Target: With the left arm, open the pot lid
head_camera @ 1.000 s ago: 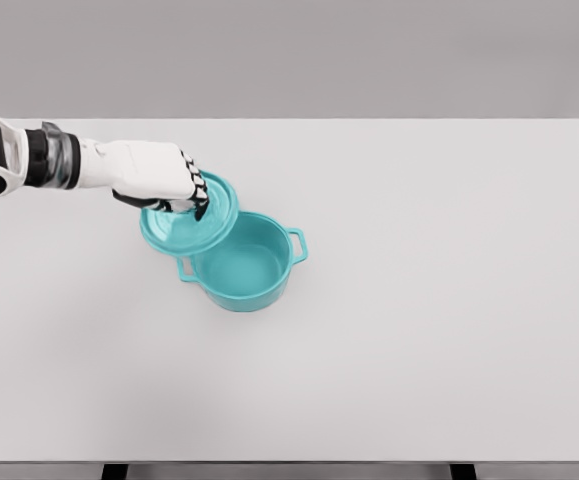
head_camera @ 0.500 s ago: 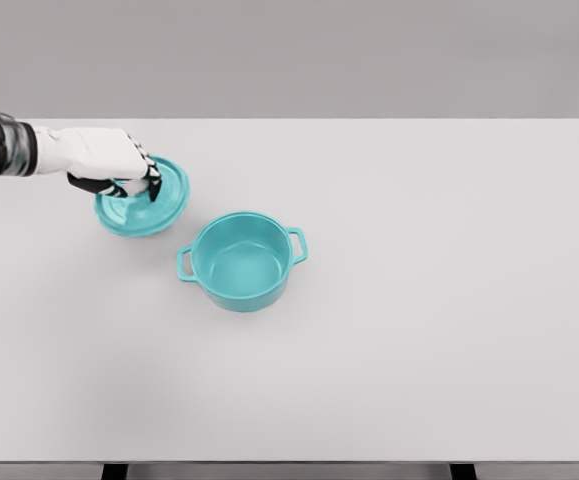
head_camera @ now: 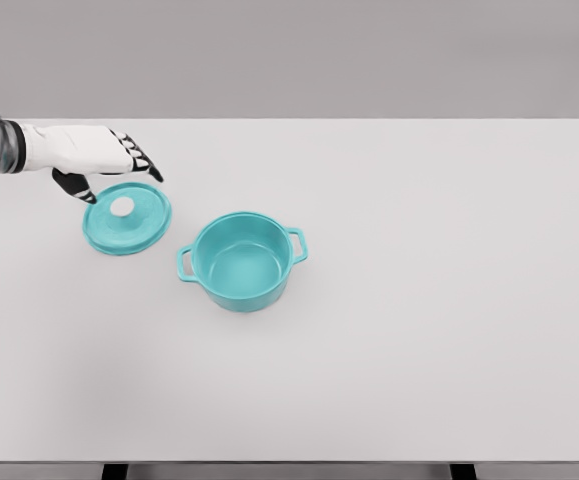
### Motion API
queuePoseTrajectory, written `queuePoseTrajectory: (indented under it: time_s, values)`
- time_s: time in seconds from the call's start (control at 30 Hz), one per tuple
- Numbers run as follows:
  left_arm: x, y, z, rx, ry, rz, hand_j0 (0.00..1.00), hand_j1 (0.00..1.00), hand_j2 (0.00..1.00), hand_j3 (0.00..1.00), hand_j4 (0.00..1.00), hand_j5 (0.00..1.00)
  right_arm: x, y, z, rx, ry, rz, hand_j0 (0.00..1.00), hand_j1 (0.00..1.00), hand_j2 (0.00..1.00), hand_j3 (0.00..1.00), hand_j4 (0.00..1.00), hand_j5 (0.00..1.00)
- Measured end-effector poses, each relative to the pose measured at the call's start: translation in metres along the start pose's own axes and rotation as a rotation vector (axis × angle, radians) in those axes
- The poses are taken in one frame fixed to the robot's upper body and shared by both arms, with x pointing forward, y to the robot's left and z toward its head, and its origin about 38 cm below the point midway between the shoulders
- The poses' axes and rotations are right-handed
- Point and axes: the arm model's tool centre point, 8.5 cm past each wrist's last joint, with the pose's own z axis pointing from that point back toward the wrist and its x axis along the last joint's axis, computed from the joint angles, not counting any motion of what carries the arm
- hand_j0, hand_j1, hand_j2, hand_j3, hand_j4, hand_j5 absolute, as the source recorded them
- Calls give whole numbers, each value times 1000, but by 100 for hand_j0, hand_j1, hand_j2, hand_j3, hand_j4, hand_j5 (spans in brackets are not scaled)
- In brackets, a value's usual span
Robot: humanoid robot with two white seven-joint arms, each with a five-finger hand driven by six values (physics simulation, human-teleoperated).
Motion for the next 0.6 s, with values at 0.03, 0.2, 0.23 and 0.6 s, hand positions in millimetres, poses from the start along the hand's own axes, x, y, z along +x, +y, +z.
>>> queuePoseTrajectory:
  time_s: [0.03,0.2,0.23,0.6]
  values:
    - [-1,0,1,6,2,4,100,100,100,100,100,100,0,0,0,0,0,0,100,100,100,100,100,100]
    - [-13,-8,17,46,33,78,100,100,100,100,100,100,0,0,0,0,0,0,100,100,100,100,100,100]
    - [-17,-14,21,52,46,103,100,100,100,100,100,100,0,0,0,0,0,0,100,100,100,100,100,100]
    - [-48,-64,79,148,185,290,100,100,100,100,100,100,0,0,0,0,0,0,100,100,100,100,100,100]
